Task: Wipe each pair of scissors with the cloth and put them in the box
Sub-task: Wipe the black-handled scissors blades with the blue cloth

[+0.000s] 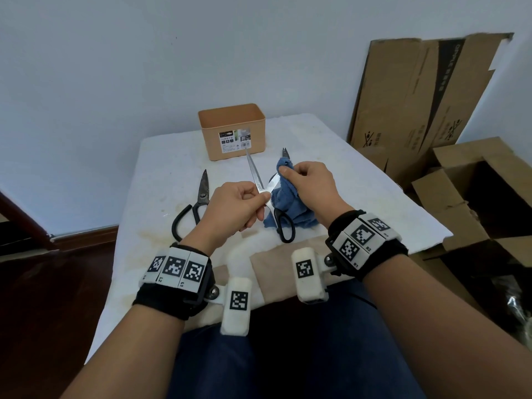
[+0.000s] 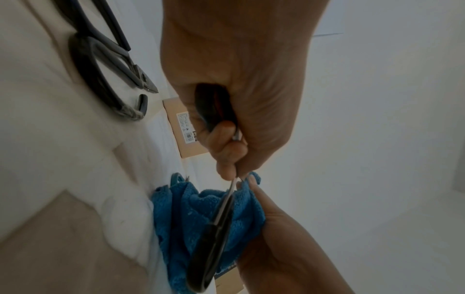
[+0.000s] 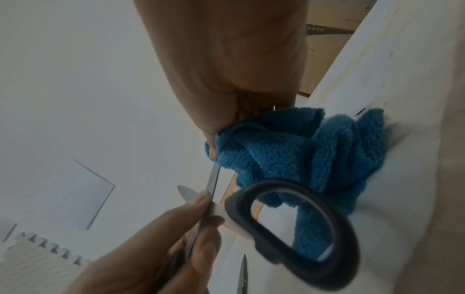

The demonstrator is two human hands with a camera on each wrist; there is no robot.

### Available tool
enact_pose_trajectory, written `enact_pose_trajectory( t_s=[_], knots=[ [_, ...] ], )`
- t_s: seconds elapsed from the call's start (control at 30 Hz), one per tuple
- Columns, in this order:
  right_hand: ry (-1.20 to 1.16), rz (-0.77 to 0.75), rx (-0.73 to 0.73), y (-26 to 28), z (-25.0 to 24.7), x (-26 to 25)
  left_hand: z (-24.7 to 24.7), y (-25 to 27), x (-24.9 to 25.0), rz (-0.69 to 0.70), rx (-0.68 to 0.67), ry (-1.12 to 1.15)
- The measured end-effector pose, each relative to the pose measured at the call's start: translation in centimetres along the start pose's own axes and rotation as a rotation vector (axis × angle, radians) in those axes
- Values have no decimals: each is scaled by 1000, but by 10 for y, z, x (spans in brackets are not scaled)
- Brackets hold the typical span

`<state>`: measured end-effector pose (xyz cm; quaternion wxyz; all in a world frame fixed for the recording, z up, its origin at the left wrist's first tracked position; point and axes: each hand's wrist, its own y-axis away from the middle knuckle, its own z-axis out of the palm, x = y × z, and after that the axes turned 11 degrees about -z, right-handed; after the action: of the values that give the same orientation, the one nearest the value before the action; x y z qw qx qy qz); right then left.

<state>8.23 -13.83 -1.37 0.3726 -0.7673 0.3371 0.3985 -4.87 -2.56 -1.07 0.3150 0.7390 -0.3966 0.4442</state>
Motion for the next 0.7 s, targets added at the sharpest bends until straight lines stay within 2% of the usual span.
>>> enact_pose_trajectory(
  t_s=[0.47, 0.7],
  knots=[
    [47, -10, 39, -2, -2, 4, -5, 2, 2, -15, -27, -20],
    [53, 54, 67, -3, -4, 13, -13, 3, -3, -29, -69, -105]
  ],
)
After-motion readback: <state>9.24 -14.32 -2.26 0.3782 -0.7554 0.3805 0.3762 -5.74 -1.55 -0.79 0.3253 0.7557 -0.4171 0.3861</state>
